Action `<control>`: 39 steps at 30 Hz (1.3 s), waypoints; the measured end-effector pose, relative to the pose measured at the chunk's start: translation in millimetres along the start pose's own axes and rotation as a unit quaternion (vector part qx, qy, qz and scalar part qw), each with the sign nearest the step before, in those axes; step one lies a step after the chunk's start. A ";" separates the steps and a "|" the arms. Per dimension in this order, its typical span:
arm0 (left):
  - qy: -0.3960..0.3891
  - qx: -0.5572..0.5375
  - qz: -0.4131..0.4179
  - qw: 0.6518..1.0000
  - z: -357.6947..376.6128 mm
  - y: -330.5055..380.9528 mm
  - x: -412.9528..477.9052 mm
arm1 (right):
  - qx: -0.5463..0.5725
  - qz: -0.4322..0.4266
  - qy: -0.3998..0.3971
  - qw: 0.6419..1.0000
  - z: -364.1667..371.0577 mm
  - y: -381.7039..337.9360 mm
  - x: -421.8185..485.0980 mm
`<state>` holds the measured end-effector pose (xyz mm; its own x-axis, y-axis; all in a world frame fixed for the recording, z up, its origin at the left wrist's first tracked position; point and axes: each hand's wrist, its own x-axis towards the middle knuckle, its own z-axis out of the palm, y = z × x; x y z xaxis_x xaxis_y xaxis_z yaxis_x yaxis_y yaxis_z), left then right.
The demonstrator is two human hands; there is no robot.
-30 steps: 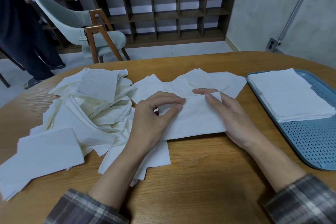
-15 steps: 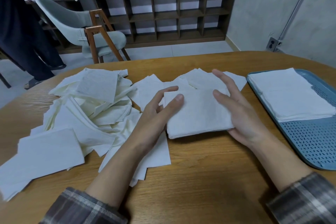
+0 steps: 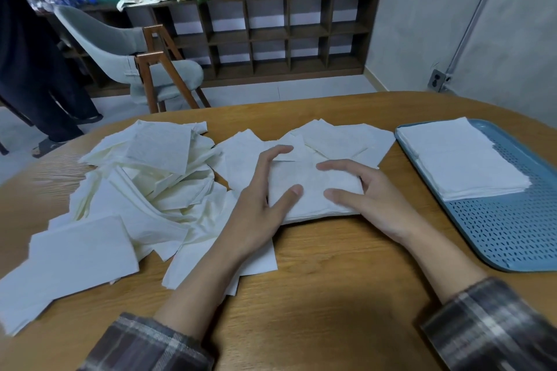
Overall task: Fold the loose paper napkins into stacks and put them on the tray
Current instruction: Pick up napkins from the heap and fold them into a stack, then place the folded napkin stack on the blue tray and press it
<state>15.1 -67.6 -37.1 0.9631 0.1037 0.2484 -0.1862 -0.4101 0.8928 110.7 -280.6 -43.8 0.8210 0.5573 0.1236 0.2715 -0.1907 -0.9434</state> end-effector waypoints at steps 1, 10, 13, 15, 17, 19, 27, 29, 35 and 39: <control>-0.009 0.013 0.002 1.000 1.3 -1.5 -0.6 | -0.005 0.003 0.010 1.000 -0.6 1.3 -0.9; -0.006 0.054 0.025 0.998 8.8 -21.5 -2.1 | -0.034 -0.022 0.057 0.998 11.7 9.7 -14.0; -0.001 0.069 0.036 0.997 11.1 -23.1 -1.9 | -0.051 -0.027 0.068 0.996 15.8 9.5 -14.1; -0.009 0.090 0.043 0.995 11.6 -21.6 -2.2 | -0.062 -0.025 0.072 0.995 17.7 8.7 -14.5; -0.024 0.119 0.049 0.991 9.8 -15.6 -2.7 | -0.061 -0.016 0.065 0.996 16.6 5.5 -16.7; -0.034 0.129 0.044 0.990 6.4 -6.6 -2.0 | -0.054 0.000 0.043 0.998 10.9 -1.2 -21.8; -0.016 0.046 0.000 0.999 29.0 33.2 -10.5 | -0.089 0.015 0.047 0.995 -45.1 -22.3 -59.2; -0.010 0.024 -0.009 1.000 44.5 43.6 -10.9 | -0.093 0.030 0.073 0.993 -63.6 -24.6 -67.4; -0.033 -0.023 -0.038 0.998 105.2 79.0 -0.8 | -0.083 0.052 0.156 0.983 -128.9 -22.6 -102.7; -0.054 -0.022 -0.024 0.998 145.0 94.9 11.7 | -0.095 0.084 0.173 0.977 -163.6 -14.0 -122.8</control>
<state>36.9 -236.6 -4.0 0.9859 0.0235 0.1657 -0.1457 -0.3669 0.9188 88.2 -478.5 4.6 0.9737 0.2050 0.0989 0.1788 -0.4204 -0.8895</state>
